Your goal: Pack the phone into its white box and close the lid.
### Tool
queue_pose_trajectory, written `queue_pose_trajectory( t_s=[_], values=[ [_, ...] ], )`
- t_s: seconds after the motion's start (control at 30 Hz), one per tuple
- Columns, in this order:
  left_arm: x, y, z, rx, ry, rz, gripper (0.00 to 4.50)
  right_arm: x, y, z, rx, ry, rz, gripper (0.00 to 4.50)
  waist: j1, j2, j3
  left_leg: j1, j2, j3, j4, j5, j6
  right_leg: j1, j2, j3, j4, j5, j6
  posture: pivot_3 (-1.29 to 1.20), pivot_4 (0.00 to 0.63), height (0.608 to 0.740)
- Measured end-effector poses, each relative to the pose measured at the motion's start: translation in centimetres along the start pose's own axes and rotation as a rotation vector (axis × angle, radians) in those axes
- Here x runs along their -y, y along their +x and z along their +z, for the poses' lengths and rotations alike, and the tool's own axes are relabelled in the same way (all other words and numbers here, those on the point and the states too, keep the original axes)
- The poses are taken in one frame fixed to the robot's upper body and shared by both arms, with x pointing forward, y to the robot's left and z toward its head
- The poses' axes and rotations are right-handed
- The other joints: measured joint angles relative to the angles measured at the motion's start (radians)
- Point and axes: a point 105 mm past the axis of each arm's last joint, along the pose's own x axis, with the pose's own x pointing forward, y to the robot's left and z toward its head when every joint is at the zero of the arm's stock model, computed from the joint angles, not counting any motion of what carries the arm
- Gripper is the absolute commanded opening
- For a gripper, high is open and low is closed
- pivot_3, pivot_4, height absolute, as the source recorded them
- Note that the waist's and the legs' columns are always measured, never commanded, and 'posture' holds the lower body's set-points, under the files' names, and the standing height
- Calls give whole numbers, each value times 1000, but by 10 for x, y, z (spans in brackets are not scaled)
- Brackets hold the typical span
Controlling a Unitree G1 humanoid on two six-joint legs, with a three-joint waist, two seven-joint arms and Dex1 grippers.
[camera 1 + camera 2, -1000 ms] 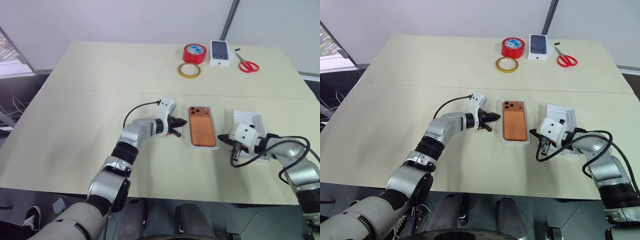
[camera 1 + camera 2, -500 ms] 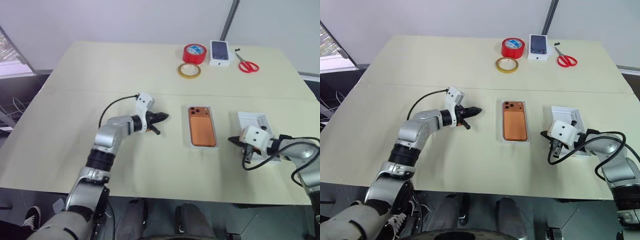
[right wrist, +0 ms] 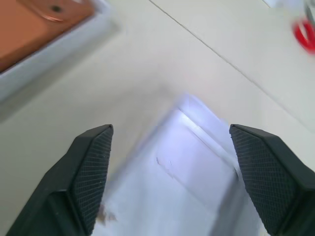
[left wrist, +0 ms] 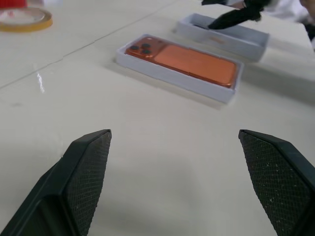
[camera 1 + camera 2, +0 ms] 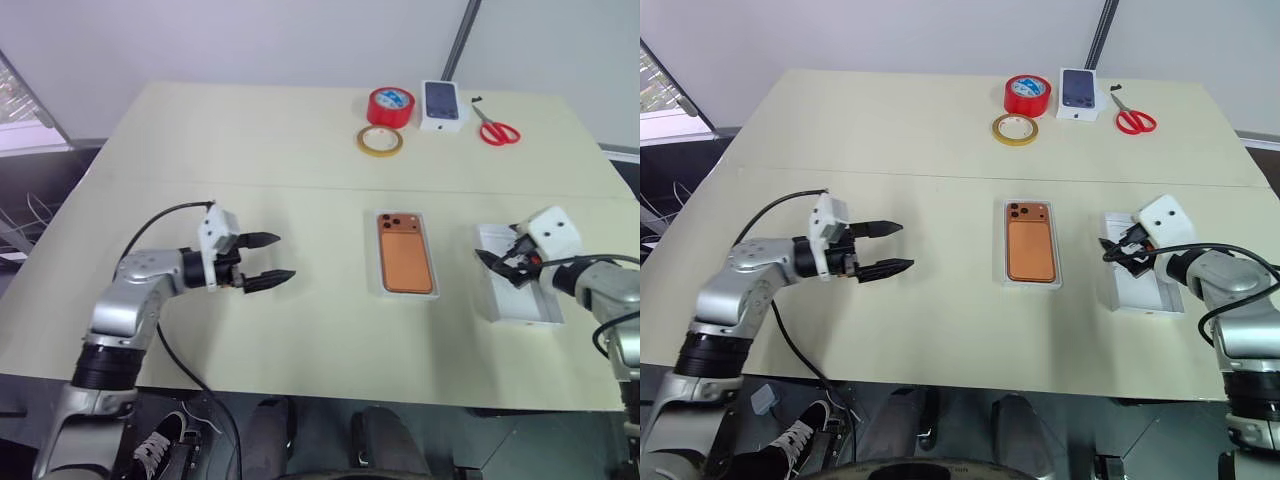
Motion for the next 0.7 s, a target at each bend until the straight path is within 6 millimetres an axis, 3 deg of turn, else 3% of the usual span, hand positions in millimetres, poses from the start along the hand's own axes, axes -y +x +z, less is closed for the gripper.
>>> queue_pose_trajectory(
  t_s=[0.2,0.3,0.47,0.53,0.7],
  values=[
    [8,-4,5,34,61,-91,4477,-47,-19,-20,-179,176,139,4076,-4,1,0,0,0,0,-2,0,1,-1,0,0,0,0,0,0,150,740],
    [7,-7,2,29,74,-111,4477,-50,-23,-30,-274,246,138,4076,-8,1,0,0,0,0,-2,-1,1,-1,0,0,0,0,0,0,150,740],
    [9,-9,1,26,84,-135,4477,-43,-22,-20,-330,360,125,4076,-9,1,0,-1,0,0,-2,-1,1,-2,0,0,0,0,0,0,150,740],
    [9,-8,1,24,95,-135,4477,-43,-19,-6,-322,379,147,4076,-12,2,0,-1,0,1,-2,-1,1,-3,0,1,0,0,0,0,150,740],
    [7,-9,-1,16,106,-123,4477,-56,-15,1,-382,388,207,4076,-9,2,0,-2,0,1,-2,-1,2,-4,0,1,0,0,0,0,150,740]
  ],
)
